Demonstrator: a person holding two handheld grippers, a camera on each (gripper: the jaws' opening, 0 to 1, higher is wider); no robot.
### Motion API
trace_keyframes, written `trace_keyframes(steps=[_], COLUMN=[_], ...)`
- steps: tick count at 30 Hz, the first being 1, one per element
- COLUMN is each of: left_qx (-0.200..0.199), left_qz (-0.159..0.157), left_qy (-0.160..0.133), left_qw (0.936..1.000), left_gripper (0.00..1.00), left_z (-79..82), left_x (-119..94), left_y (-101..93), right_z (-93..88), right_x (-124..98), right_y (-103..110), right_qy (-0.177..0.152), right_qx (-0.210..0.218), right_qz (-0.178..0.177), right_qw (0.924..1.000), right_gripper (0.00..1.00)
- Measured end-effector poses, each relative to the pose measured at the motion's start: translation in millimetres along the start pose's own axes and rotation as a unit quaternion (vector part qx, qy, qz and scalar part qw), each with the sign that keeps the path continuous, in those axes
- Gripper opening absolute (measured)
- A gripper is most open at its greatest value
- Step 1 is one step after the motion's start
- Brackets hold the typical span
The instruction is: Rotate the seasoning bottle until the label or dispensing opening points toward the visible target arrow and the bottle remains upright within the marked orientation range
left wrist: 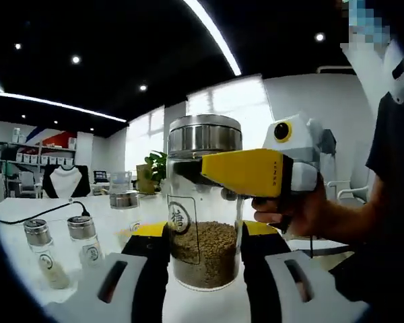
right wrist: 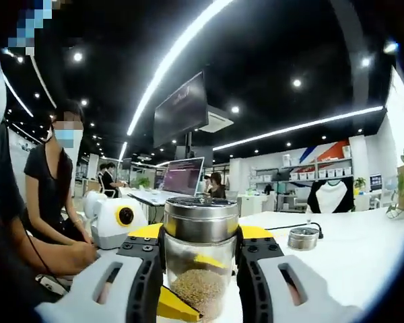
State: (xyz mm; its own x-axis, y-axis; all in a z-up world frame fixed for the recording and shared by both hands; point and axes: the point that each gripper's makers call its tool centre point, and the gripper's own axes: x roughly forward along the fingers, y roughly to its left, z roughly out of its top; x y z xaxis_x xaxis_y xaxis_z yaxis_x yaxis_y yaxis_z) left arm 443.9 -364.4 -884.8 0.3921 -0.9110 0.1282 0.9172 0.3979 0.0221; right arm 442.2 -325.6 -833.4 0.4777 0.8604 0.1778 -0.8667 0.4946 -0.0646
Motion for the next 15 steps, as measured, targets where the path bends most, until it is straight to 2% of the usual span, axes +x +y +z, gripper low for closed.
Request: trace_keyframes(steps=[1, 5, 8, 9, 10, 12, 13, 15], left_qx=[-0.008, -0.004, -0.008, -0.006, -0.002, 0.022, 0.047, 0.072], left_qz=[-0.017, -0.024, -0.004, 0.006, 0.027, 0.073, 0.110, 0.153], left_qy=[-0.002, -0.006, 0.003, 0.007, 0.014, 0.025, 0.038, 0.048], left_qw=[0.9998, 0.9997, 1.0000, 0.9999, 0.9995, 0.9968, 0.9921, 0.9845], left_gripper=[0.43, 0.43, 0.43, 0.43, 0.43, 0.43, 0.43, 0.43], left_z=[-0.2, 1.3, 1.9, 1.7, 0.9, -0.2, -2.4, -4.5], left_x=[-0.9, 1.1, 3.7, 4.3, 5.1, 5.4, 4.4, 1.0], left_y=[-4.7, -9.2, -7.3, -5.4, -0.7, 10.3, 19.9, 31.8], right_z=[1.2, 2.9, 3.2, 3.4, 3.6, 2.7, -0.4, -4.7], right_x=[-2.1, -6.0, -4.0, -2.8, -0.9, 1.7, 5.0, 9.7], right_y=[2.8, 4.5, 3.7, 3.9, 0.8, -1.0, -2.6, -5.7], right_qy=[-0.005, -0.014, -0.016, -0.017, -0.015, -0.010, 0.000, 0.006], right_qx=[0.008, 0.029, 0.026, 0.016, -0.015, -0.045, -0.073, -0.090], right_qz=[0.016, 0.032, 0.029, 0.027, 0.010, -0.007, -0.023, -0.048], right_qw=[0.9998, 0.9990, 0.9991, 0.9994, 0.9997, 0.9989, 0.9970, 0.9948], right_gripper=[0.39, 0.39, 0.39, 0.39, 0.39, 0.39, 0.38, 0.38])
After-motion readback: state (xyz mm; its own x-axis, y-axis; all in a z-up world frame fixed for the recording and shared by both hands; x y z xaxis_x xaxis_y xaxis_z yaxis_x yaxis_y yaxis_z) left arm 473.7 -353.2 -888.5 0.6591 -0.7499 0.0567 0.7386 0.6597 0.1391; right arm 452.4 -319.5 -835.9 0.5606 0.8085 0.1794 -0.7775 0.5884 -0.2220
